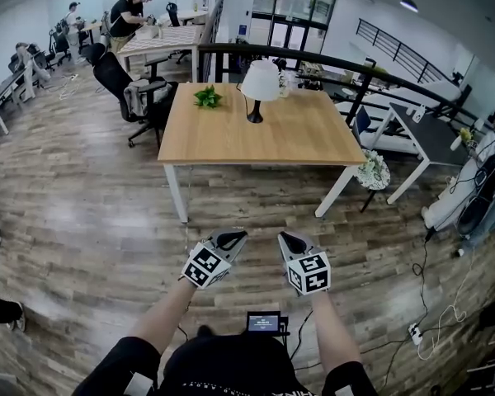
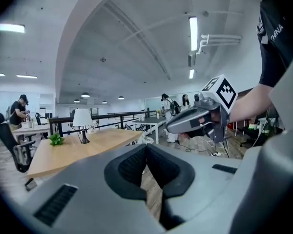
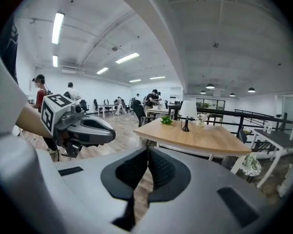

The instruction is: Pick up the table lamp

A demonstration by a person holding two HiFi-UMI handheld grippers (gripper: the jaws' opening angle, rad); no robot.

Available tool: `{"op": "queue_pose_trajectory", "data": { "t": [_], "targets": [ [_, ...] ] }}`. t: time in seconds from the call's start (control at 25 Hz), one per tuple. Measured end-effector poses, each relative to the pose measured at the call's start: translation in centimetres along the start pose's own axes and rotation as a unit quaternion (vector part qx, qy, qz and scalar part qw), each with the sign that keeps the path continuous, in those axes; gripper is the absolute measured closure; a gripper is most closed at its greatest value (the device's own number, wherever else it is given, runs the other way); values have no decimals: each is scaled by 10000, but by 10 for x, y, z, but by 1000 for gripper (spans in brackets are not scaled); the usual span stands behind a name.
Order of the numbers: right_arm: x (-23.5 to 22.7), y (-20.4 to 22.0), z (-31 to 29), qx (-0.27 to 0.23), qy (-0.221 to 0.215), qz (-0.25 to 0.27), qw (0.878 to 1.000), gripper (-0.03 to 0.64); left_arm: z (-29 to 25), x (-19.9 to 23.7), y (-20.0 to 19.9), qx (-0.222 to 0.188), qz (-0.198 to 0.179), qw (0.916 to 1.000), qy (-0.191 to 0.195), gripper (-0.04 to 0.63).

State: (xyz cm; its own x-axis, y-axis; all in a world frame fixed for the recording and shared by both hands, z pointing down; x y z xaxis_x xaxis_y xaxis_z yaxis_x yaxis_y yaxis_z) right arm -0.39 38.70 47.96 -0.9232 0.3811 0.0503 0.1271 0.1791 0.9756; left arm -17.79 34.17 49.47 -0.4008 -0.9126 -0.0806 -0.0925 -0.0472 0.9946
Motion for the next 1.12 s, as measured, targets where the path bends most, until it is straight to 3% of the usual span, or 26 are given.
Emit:
{"op": "queue_pose_trajectory", "data": {
  "t": [0.12,0.6,1.12],
  "targets": [
    [2,4,0,49,-45,4,10000,589,0,1,4,96,-104,9999,-32,578],
    [-4,10,-2,150,-194,65,9997,589,-7,2,8,181,128,9997,-45,578],
    [-62,23,7,3,-484,-151,9987,589,-56,-11,10,443,-111,9985,-301,578]
  ]
}}
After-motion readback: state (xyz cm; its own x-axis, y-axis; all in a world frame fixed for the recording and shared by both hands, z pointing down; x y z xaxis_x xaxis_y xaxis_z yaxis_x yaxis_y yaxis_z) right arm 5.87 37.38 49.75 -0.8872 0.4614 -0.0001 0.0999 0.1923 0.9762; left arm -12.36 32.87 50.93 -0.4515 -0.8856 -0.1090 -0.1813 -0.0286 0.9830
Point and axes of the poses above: the fingertips, and each gripper's own axes: z backward along the fingers, x to its left, y out of its underside, the point moved 7 cm from there along z, backward along the fingers, and after that the axes turned 10 degrees about -x, right-handed, at the moved point
